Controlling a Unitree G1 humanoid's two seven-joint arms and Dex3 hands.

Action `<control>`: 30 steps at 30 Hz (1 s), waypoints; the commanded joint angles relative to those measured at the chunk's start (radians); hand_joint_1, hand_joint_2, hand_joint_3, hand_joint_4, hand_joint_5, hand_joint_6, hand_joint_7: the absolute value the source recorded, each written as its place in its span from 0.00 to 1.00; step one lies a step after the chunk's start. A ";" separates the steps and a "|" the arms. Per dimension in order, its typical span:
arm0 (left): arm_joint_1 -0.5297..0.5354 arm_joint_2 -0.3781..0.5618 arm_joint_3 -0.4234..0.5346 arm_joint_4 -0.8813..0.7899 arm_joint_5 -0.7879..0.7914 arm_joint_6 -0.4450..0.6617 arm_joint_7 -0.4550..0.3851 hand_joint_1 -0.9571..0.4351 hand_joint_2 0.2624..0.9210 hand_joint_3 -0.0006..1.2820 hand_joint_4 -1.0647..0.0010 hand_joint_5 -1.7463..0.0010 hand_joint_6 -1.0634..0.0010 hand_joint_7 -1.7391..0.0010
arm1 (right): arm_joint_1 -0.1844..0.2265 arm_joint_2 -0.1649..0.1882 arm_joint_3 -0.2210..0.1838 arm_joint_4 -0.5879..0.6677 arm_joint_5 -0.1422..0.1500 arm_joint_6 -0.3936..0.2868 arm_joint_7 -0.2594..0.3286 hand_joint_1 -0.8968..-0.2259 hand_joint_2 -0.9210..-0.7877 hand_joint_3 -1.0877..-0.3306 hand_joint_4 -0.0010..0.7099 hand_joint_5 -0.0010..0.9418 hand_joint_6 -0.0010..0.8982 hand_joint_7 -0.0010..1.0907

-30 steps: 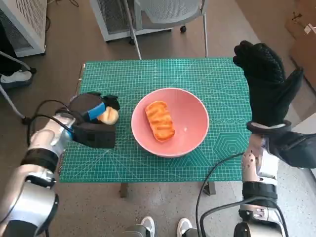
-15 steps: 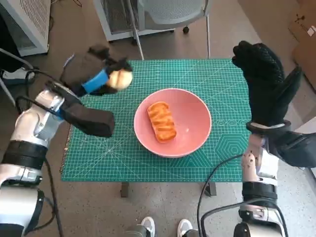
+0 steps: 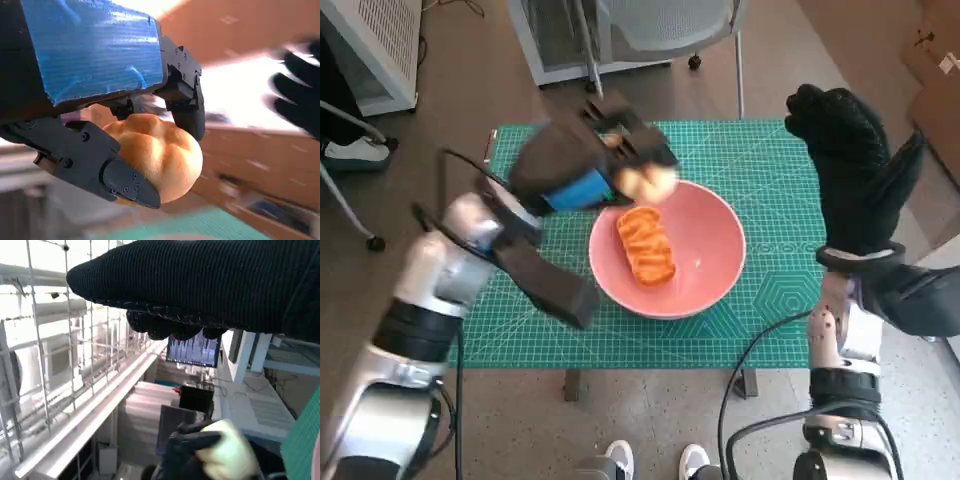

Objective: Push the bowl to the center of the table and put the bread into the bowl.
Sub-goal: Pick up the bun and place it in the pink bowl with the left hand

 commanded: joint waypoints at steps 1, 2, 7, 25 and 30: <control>-0.021 -0.014 -0.052 0.062 0.063 -0.017 -0.038 0.69 1.00 0.04 0.37 0.35 0.34 0.34 | 0.020 -0.007 0.001 -0.003 0.004 0.017 0.007 0.49 0.00 0.59 0.60 0.01 0.50 0.01; -0.028 -0.020 -0.063 0.077 0.078 -0.012 -0.046 0.69 1.00 0.04 0.37 0.35 0.34 0.35 | 0.023 -0.009 0.000 -0.008 0.005 0.018 0.008 0.49 0.00 0.59 0.60 0.01 0.50 0.01; -0.039 -0.040 -0.080 0.134 0.113 -0.008 -0.047 0.69 1.00 0.04 0.38 0.35 0.35 0.33 | 0.039 -0.013 0.000 -0.026 0.005 0.019 0.009 0.49 0.00 0.59 0.60 0.00 0.50 0.01; -0.007 -0.092 -0.019 0.201 -0.027 0.044 -0.164 0.60 1.00 0.13 0.45 0.44 0.51 0.25 | 0.079 -0.016 0.002 -0.088 -0.018 0.026 -0.033 0.49 0.00 0.59 0.58 0.00 0.50 0.01; 0.023 -0.097 0.020 0.164 -0.119 0.117 -0.276 0.38 0.99 0.05 0.77 0.91 0.82 0.73 | 0.084 -0.010 0.009 -0.098 -0.028 0.031 -0.051 0.49 0.00 0.59 0.58 0.00 0.49 0.00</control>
